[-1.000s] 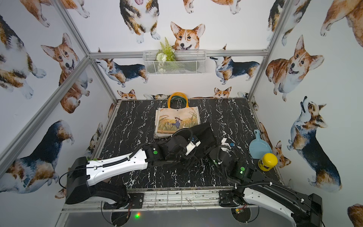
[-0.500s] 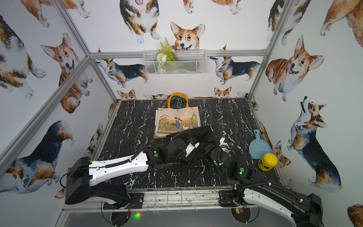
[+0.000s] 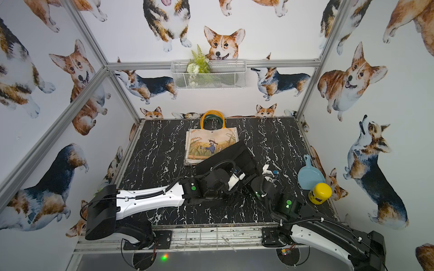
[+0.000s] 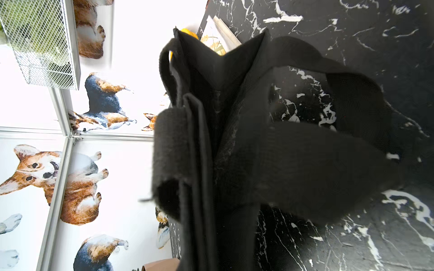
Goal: Put away the canvas bag
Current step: Press the canvas bag at the center of the board.
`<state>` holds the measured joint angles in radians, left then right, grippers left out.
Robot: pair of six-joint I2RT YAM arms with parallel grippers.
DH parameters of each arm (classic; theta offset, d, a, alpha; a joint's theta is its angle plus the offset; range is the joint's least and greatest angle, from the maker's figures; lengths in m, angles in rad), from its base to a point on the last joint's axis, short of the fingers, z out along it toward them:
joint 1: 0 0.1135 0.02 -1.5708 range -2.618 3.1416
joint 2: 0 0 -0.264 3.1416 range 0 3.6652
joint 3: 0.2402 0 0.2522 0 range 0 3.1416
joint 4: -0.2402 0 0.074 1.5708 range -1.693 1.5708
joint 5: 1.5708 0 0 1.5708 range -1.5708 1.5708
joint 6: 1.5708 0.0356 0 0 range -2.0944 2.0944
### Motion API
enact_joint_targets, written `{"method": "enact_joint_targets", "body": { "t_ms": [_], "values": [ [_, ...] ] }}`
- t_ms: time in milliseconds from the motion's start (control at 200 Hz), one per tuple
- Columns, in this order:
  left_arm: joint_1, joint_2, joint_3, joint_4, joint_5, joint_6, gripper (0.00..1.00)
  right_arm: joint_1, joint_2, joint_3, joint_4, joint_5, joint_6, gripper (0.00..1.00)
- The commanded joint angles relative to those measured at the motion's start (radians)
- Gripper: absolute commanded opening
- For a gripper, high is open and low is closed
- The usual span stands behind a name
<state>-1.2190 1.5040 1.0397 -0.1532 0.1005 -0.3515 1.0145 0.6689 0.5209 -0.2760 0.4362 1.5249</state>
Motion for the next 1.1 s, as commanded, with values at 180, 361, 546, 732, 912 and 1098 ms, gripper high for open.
{"method": "enact_joint_targets", "body": {
  "t_ms": [180,361,546,732,912,1098],
  "values": [
    [-0.035,0.003,0.074,-0.156,-0.218,0.021,0.6,0.005,-0.005,0.018,0.068,-0.07,0.15,0.0],
    [-0.081,0.014,0.127,-0.287,-0.449,0.042,0.58,0.007,-0.033,0.016,0.048,-0.084,0.199,0.0],
    [-0.107,0.005,0.125,-0.336,-0.541,0.043,0.58,0.007,-0.09,0.027,-0.019,-0.048,0.211,0.0],
    [-0.115,-0.026,0.089,-0.344,-0.555,0.035,0.0,0.007,-0.15,0.033,-0.073,-0.009,0.208,0.0],
    [-0.116,-0.054,0.053,-0.325,-0.538,0.028,0.0,0.007,-0.185,0.037,-0.106,0.004,0.213,0.0],
    [-0.116,-0.066,0.026,-0.334,-0.553,0.012,0.24,0.007,-0.194,0.065,-0.125,-0.003,0.206,0.0]
  ]
}}
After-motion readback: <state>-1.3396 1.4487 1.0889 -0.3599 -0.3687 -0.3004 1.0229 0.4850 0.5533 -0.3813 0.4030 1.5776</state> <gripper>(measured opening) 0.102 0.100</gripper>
